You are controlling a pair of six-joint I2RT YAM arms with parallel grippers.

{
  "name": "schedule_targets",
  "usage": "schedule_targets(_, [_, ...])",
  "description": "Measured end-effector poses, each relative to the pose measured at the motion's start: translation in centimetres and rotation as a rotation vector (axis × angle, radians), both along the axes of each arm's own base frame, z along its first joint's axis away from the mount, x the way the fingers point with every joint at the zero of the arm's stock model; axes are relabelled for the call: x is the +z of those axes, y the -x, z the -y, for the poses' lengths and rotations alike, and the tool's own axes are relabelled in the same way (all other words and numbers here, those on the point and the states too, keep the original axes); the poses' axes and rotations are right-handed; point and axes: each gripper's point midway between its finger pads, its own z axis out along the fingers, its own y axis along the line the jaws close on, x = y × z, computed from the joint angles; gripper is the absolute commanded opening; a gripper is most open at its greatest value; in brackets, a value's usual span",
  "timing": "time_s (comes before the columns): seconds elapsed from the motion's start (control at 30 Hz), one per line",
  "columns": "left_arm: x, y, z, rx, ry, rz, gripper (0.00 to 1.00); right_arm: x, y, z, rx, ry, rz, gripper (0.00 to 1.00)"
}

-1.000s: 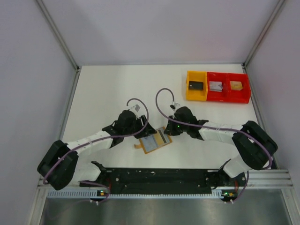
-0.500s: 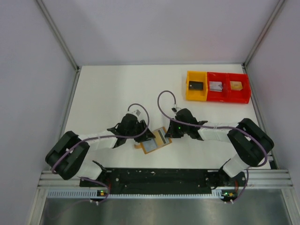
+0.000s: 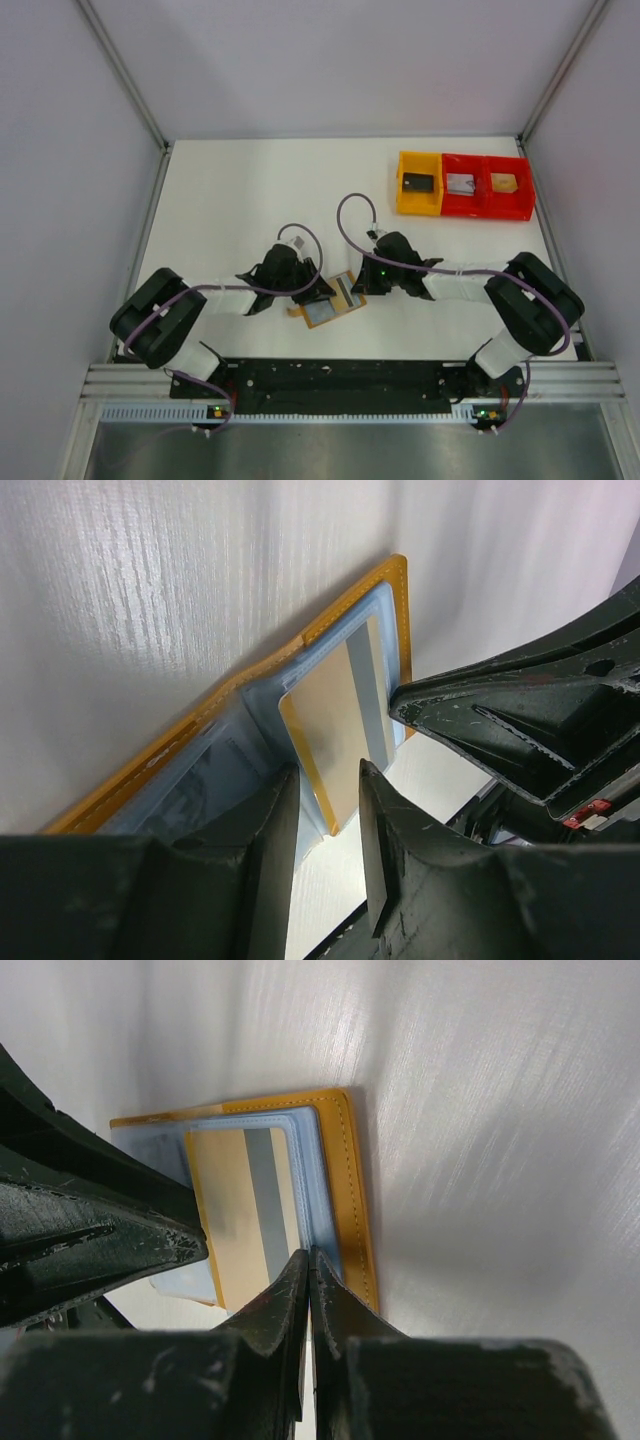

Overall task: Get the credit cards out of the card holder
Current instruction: Remove the credit card from the card holder.

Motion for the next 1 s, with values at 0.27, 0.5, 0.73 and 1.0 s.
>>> schedule_targets(0.27, [-0.2, 0.4, 0.0, 0.002, 0.013, -0.01, 0.19, 0.0, 0.1, 0.0, 0.0, -0.002, -0.005, 0.0])
schedule_targets(0.5, [-0.5, 0.8, -0.2, 0.006, 0.02, -0.023, 0.03, -0.1, 0.1, 0.0, -0.001, -0.003, -0.007, 0.0])
schedule_targets(0.73, [-0.2, 1.1, -0.1, 0.009, 0.046, -0.022, 0.0, -0.1, 0.0, 0.0, -0.008, -0.004, -0.011, 0.0])
schedule_targets(1.0, [0.2, 1.4, -0.4, 0.01, 0.051, -0.016, 0.0, 0.2, 0.2, -0.1, 0.034, -0.008, 0.007, 0.0])
